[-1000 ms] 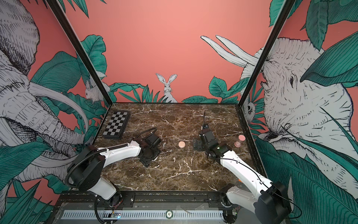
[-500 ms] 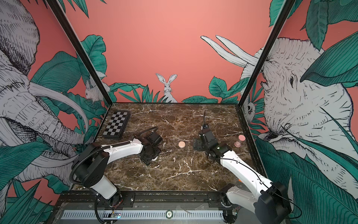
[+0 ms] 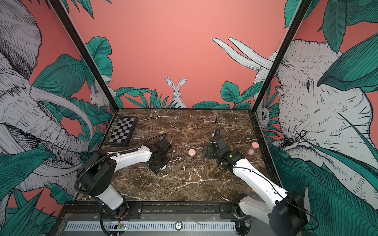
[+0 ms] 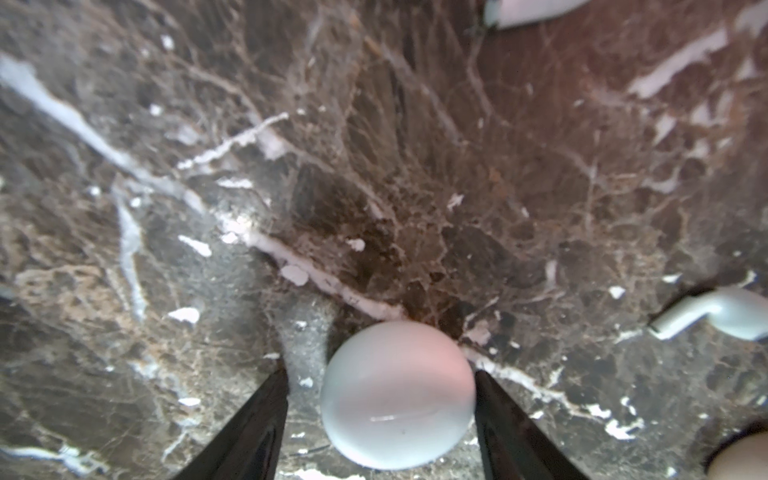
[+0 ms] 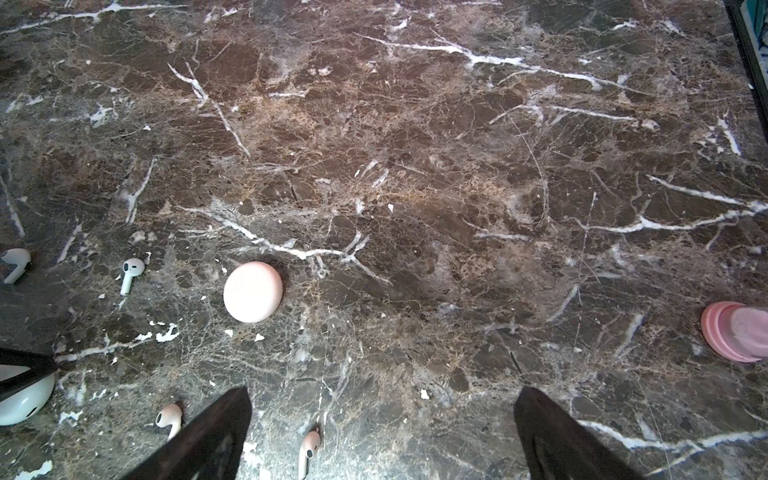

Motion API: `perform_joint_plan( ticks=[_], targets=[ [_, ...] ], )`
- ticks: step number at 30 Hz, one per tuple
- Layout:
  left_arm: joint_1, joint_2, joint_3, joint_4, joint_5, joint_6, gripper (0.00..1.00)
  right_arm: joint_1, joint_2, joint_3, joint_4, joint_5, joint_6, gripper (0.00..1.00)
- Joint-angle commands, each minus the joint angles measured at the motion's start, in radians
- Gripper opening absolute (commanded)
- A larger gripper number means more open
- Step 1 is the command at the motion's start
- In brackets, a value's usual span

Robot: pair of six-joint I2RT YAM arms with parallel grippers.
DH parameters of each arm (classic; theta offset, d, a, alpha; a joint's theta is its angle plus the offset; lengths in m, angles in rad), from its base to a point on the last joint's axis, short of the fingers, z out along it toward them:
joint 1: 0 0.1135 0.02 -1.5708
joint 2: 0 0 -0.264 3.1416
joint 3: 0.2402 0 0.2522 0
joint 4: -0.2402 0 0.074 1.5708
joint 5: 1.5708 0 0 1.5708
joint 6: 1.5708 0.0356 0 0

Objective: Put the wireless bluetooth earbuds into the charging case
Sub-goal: 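Lower the left gripper around the white case and close on it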

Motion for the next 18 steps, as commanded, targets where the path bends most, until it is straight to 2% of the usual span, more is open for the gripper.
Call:
perform_joint_plan(
  ticks=[1, 18],
  targets=[
    [0.005, 0.020, 0.035, -0.048, -0.015, 0.015, 0.70, 0.007, -0.005, -0.012, 0.020, -0.003, 0.006, 0.98],
    [0.005, 0.014, 0.006, -0.025, -0.011, 0.030, 0.61, 0.007, -0.010, -0.014, 0.022, -0.008, 0.006, 0.98]
  ],
)
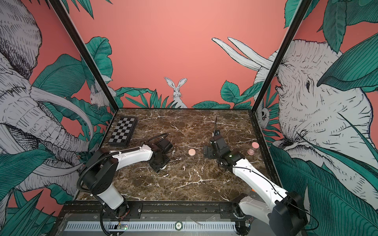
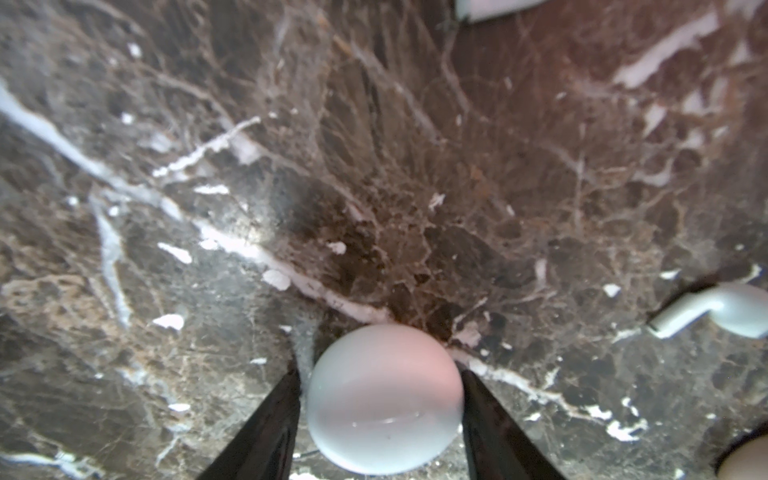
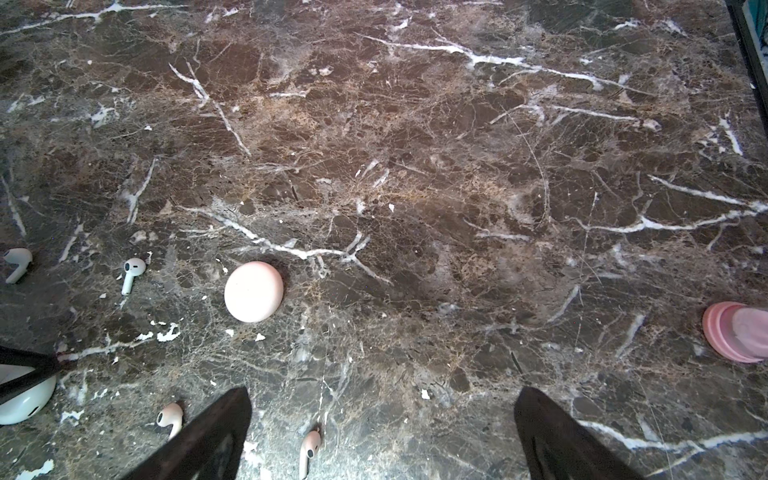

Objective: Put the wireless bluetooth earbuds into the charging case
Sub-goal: 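Lower the left gripper around the white case and close on it, then lift the white case with the left gripper while the right gripper approaches it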

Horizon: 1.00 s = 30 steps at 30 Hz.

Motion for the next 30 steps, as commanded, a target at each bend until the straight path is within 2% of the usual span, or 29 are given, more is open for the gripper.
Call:
perform_joint_plan(
  ticks=[1, 4, 12, 15, 19, 22, 26, 30],
  targets=[
    [0.005, -0.006, -0.016, -0.018, -0.013, 0.005, 0.60, 0.007, -0.010, -0.013, 0.020, -0.004, 0.007, 0.98],
    [0.005, -0.007, -0.019, -0.012, -0.013, 0.014, 0.53, 0.008, -0.013, -0.013, 0.020, -0.005, 0.007, 0.98],
    [0.005, -0.011, -0.012, -0.034, -0.021, 0.039, 0.49, 0.008, -0.010, -0.013, 0.017, -0.004, 0.006, 0.98],
    [0.005, -0.017, -0.007, -0.044, -0.031, 0.069, 0.41, 0.007, -0.010, -0.013, 0.017, -0.004, 0.005, 0.98],
    [0.005, -0.023, 0.011, -0.071, -0.046, 0.138, 0.26, 0.007, -0.004, -0.012, 0.022, -0.008, 0.004, 0.98],
    [0.004, -0.033, 0.025, -0.065, -0.059, 0.244, 0.00, 0.008, 0.006, -0.001, 0.015, -0.017, 0.004, 0.98],
    [-0.001, -0.042, 0.077, -0.117, -0.090, 0.379, 0.00, 0.007, 0.001, 0.004, 0.007, -0.016, -0.001, 0.98],
    [-0.019, -0.087, 0.116, -0.115, -0.124, 0.578, 0.00, 0.006, -0.011, 0.007, 0.002, -0.026, -0.005, 0.98]
  ],
)
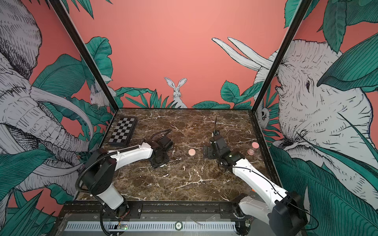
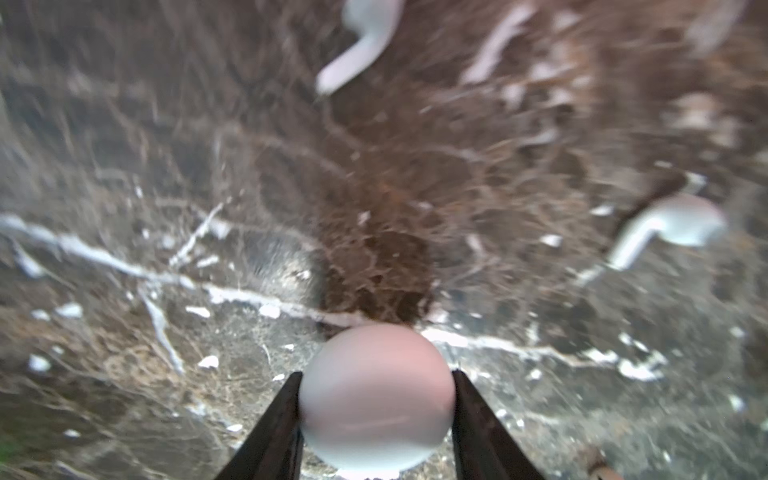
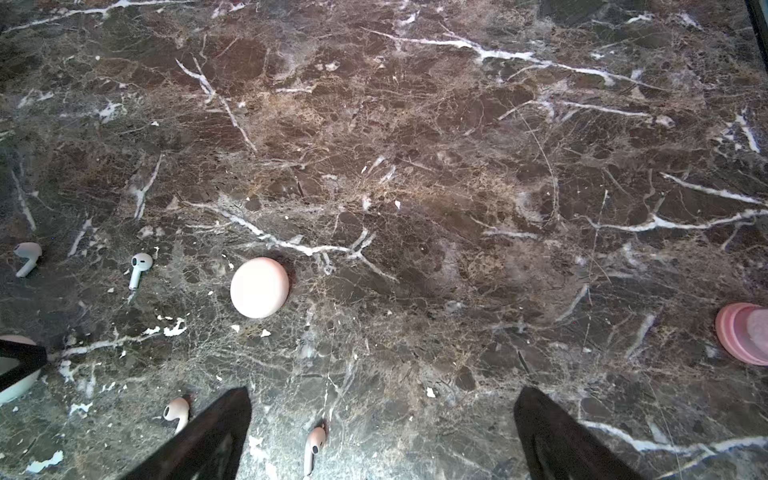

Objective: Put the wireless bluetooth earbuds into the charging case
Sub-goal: 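Lift the white case with the left gripper while the right gripper approaches it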

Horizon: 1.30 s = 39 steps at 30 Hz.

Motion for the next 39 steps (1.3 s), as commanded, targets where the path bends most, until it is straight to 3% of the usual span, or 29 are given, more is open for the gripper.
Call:
perform_joint_plan(
  ticks=[1, 9, 15, 23, 28, 34, 39],
  targets=[
    [-0.013, -0.092, 0.037, -0.034, -0.048, 0.234, 0.00, 0.007, -0.016, 0.011, -0.002, -0.012, -0.004, 0.98],
    [-0.013, -0.294, 0.001, 0.116, -0.068, 0.655, 0.00, 0.008, -0.032, 0.071, -0.049, -0.100, 0.000, 0.98],
    [-0.016, -0.356, -0.023, 0.204, -0.027, 0.917, 0.00, 0.007, -0.033, 0.131, -0.090, -0.229, -0.007, 0.98],
    [-0.019, -0.540, -0.245, 0.538, -0.072, 1.296, 0.00, 0.007, -0.011, 0.194, -0.118, -0.421, -0.011, 0.98],
    [-0.019, -0.566, -0.252, 0.551, -0.006, 1.419, 0.00, 0.007, 0.017, 0.229, -0.123, -0.545, -0.003, 0.98],
    [-0.060, -0.622, -0.339, 0.621, -0.028, 1.528, 0.00, 0.007, 0.069, 0.275, -0.120, -0.703, 0.000, 0.98],
    [-0.077, -0.693, -0.421, 0.693, 0.100, 1.574, 0.00, 0.008, 0.098, 0.276, -0.047, -0.782, 0.036, 0.87]
  ],
)
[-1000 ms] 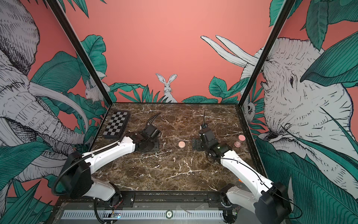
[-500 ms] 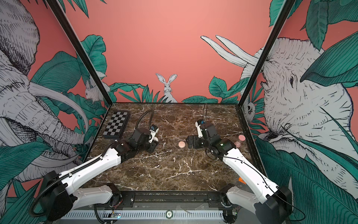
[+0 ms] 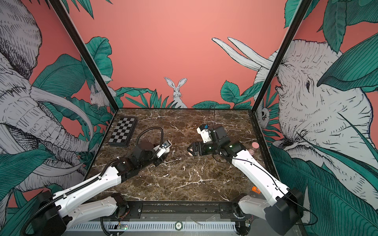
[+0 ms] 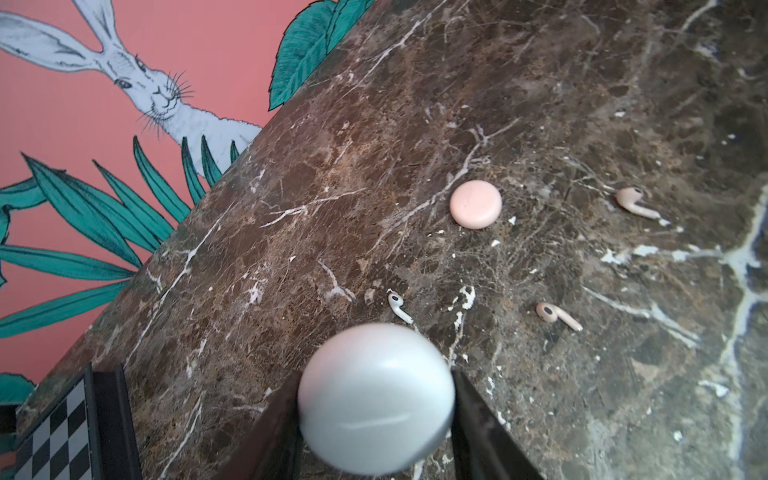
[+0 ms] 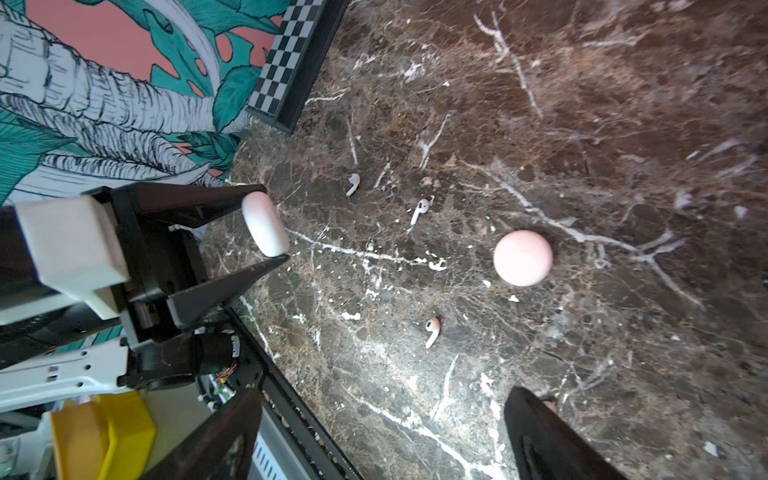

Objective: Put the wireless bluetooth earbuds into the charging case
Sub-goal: 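Lift the white case with the left gripper while the right gripper approaches it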

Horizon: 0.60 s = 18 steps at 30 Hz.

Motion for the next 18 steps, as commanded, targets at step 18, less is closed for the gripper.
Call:
perform_joint_plan(
  ticks=[18],
  targets=[
    [-0.052, -0.065, -0.122, 0.187, 0.158, 0.152, 0.00, 0.114, 0.132, 0.017, 0.237, -0.168, 0.068, 0.58]
  ],
)
